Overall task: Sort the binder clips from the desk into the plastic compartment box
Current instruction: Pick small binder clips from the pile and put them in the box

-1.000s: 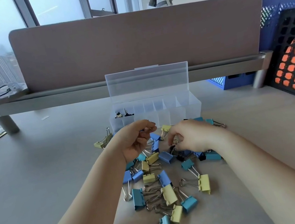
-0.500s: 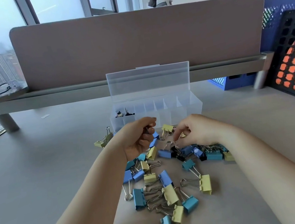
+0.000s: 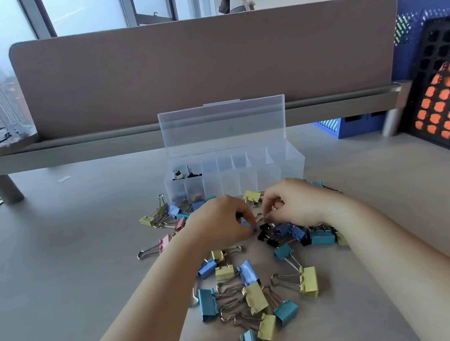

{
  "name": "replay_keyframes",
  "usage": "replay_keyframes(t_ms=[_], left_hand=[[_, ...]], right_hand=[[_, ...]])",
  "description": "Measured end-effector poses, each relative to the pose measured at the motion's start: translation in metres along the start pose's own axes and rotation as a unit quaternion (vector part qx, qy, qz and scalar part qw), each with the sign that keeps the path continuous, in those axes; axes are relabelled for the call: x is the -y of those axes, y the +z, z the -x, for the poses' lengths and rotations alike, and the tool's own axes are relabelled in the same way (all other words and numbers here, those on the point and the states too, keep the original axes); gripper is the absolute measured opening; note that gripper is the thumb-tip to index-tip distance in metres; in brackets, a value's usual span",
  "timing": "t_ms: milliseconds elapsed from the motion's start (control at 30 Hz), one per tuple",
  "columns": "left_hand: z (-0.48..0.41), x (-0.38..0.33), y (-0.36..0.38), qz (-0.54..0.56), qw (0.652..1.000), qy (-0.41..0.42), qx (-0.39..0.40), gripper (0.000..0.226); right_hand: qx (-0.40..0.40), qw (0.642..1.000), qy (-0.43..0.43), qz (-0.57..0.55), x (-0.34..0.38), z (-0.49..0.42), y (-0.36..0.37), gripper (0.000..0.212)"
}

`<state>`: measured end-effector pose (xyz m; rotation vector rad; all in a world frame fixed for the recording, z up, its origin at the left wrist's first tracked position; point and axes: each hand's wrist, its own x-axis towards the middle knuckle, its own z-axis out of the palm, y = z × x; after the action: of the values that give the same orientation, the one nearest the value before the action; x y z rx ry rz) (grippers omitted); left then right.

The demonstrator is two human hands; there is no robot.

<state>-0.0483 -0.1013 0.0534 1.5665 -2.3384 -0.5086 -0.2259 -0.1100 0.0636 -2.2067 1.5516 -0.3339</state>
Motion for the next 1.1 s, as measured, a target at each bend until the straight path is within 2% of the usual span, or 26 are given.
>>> replay_keyframes(t_ms=[133,233,300,367,467,533,567,633,700,800,867,900,933,1033,1100], left_hand=[[0.0,-0.002,-0.001,-0.001,1.0,0.016,-0.008,0.013],[0.002,-0.006,0.0,0.004,0.999,0.04,0.015,0.014],[0.002,-0.008,0.002,-0.01,0.998,0.046,0.028,0.016],[0.002,-0.007,0.003,-0.029,0.998,0.053,0.033,0.017],[0.001,-0.005,0.005,-0.07,0.995,0.067,0.034,0.017],[0.001,-0.005,0.005,-0.084,0.993,0.072,0.047,0.019],[0.002,-0.004,0.003,-0.073,0.993,0.072,0.056,0.02],[0.003,-0.003,-0.007,-0.004,0.996,0.061,0.07,0.019],[0.003,0.001,-0.02,0.046,0.996,0.053,0.062,0.015],[0.002,0.011,-0.028,0.089,0.995,0.021,0.034,0.013],[0.003,0.017,-0.026,0.195,0.98,-0.026,0.041,0.016],[0.004,0.019,-0.025,0.282,0.957,-0.041,0.051,0.017],[0.005,0.021,-0.023,0.383,0.92,-0.052,0.061,0.017],[0.004,0.02,-0.022,0.637,0.761,-0.076,0.094,0.011],[0.002,0.018,-0.022,0.72,0.68,-0.096,0.104,0.013]], right_hand=[[-0.058,0.99,0.021,-0.124,0.006,0.001,-0.005,0.01],[-0.048,0.984,0.053,-0.162,0.006,0.002,-0.009,0.013],[-0.036,0.963,0.09,-0.252,0.005,0.002,-0.01,0.014],[-0.029,0.901,0.129,-0.413,0.001,-0.001,-0.011,0.017],[0.012,0.78,0.165,-0.603,-0.006,-0.004,-0.012,0.014],[0.03,0.734,0.163,-0.658,-0.007,-0.004,-0.013,0.013],[0.028,0.728,0.155,-0.667,-0.006,-0.003,-0.014,0.013],[0.013,0.747,0.133,-0.651,-0.005,-0.003,-0.016,0.012],[-0.012,0.794,0.107,-0.599,-0.006,-0.003,-0.015,0.009],[-0.038,0.907,0.087,-0.41,-0.006,-0.003,-0.01,0.003],[-0.044,0.966,0.074,-0.244,-0.005,-0.002,-0.007,0.002],[-0.041,0.98,0.062,-0.186,-0.004,-0.002,-0.005,0.003],[-0.032,0.988,0.051,-0.145,-0.003,-0.001,-0.004,0.004],[-0.006,0.997,0.057,-0.057,0.002,-0.001,0.002,0.013],[-0.013,0.997,0.074,-0.006,0.005,-0.002,0.007,0.012]])
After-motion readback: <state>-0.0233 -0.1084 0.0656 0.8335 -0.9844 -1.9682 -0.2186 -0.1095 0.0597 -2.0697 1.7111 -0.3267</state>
